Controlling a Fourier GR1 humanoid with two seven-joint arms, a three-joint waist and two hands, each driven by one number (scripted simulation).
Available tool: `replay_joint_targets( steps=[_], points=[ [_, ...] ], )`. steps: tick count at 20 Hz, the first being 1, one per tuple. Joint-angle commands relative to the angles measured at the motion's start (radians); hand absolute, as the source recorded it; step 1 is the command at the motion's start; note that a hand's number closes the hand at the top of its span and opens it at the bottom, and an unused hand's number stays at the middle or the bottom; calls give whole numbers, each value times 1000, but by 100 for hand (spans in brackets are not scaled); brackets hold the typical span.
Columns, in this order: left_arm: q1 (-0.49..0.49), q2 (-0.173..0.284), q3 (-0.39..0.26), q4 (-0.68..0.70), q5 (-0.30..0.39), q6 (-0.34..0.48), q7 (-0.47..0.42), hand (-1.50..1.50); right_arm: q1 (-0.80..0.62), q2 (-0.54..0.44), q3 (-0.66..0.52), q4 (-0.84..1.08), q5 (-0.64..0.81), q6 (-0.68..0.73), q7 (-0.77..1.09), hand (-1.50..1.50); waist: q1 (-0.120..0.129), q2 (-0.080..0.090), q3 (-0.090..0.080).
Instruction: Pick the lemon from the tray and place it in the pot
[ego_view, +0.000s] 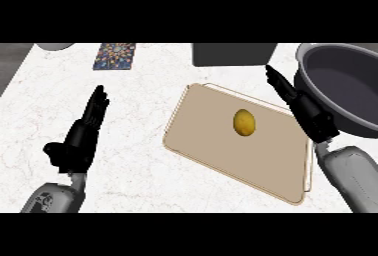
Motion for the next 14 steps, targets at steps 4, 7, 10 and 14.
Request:
replay_joint_targets(
  steps=[4,7,10,14],
  points=[
    [-54,62,112,-75,28,7,88,0,-130,-17,-205,333,-48,14,-51,150,58,9,-10],
    [-63,33,100,-38,42,8,95,0,-119,-259,27,287,299,49,-84,150,92,19,-36],
    [-134,54,148,-46,85,12,220,0,-117,-57,-181,564,167,-167,-194,-150,56,18,-8],
    [-107,73,174,-97,85,12,266,0,-168,-9,-238,684,137,-99,-439,-150,42,8,-10]
  ],
)
